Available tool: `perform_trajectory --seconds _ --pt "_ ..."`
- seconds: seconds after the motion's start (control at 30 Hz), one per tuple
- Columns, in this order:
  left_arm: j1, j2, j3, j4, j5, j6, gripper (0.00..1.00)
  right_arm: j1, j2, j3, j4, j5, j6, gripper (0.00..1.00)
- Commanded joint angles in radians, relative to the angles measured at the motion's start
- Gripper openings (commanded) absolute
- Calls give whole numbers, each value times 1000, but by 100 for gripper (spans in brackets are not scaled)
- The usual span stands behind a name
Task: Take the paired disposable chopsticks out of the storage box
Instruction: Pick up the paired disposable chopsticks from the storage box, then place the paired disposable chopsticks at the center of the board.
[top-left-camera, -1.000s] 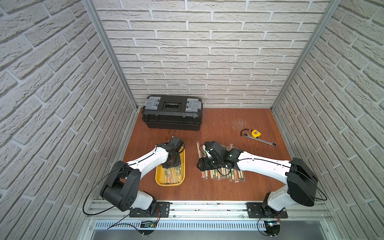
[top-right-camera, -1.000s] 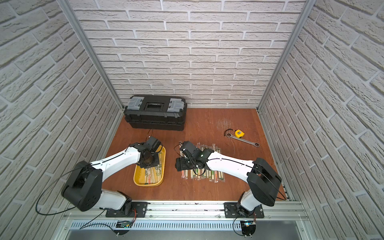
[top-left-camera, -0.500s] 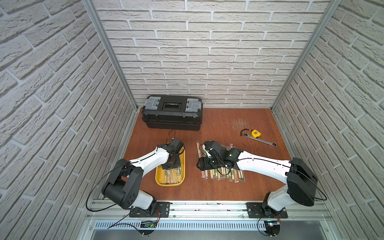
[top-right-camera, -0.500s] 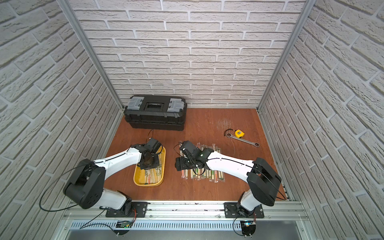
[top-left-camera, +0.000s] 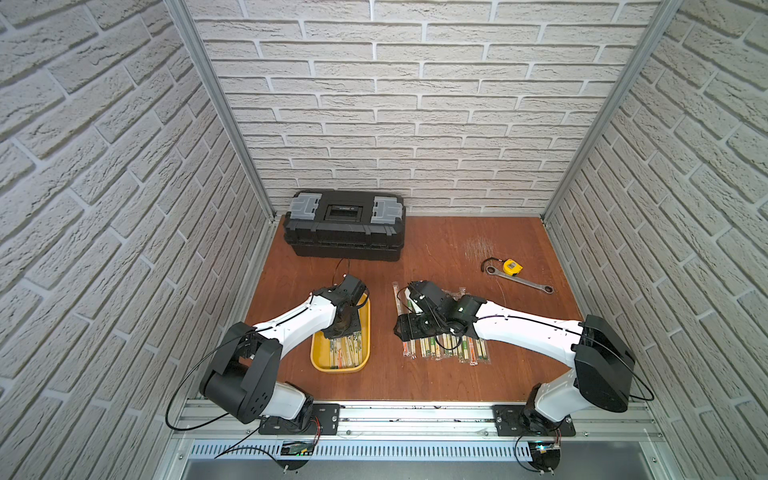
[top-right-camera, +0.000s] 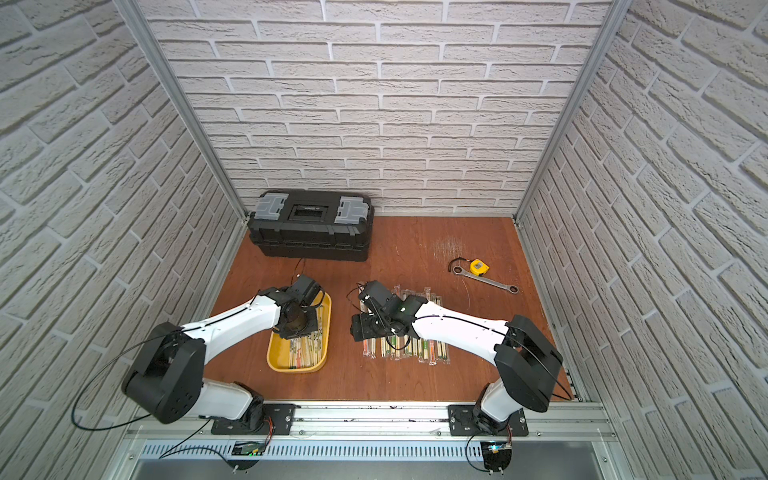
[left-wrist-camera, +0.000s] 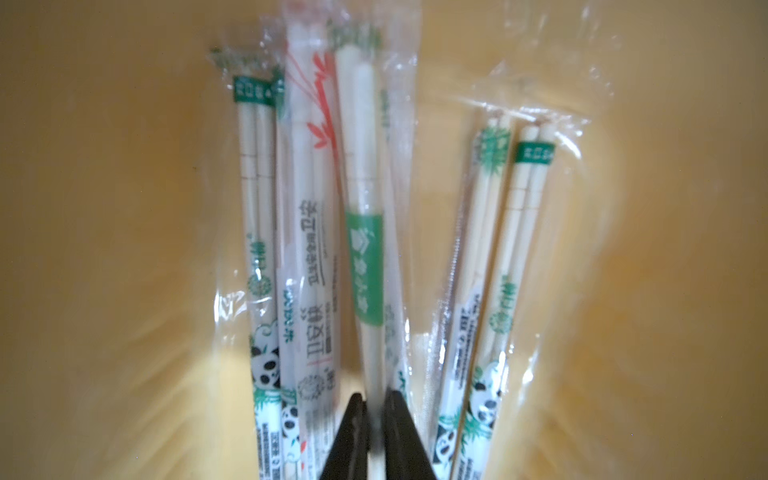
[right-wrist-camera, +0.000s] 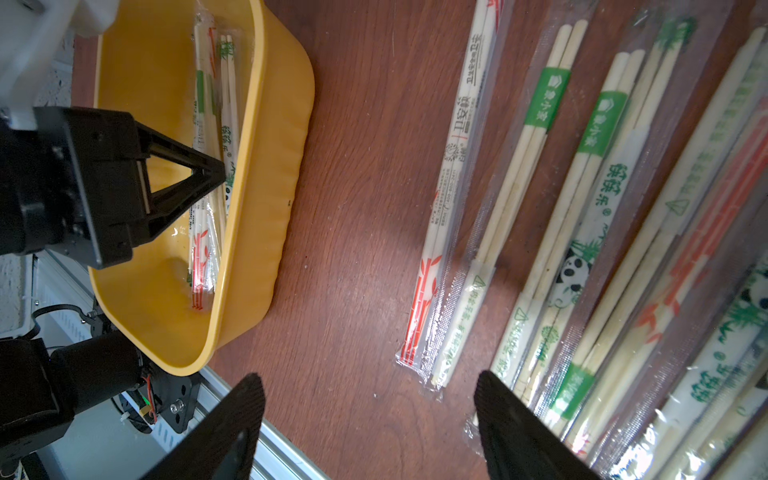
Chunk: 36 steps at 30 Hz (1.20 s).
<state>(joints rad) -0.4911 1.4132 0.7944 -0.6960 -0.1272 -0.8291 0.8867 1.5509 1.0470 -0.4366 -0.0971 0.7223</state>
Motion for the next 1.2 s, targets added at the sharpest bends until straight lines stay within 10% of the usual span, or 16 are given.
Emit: perform_trajectory --seconds 0.0,0.8,1.17 --pt "8 -36 42 -57 1 19 10 8 15 25 -3 18 -15 81" --pt "14 -85 263 -147 3 136 2 -23 -27 0 -33 65 -26 81" --pt "-162 149 414 -55 44 77 4 -84 -124 -94 -56 98 -20 82"
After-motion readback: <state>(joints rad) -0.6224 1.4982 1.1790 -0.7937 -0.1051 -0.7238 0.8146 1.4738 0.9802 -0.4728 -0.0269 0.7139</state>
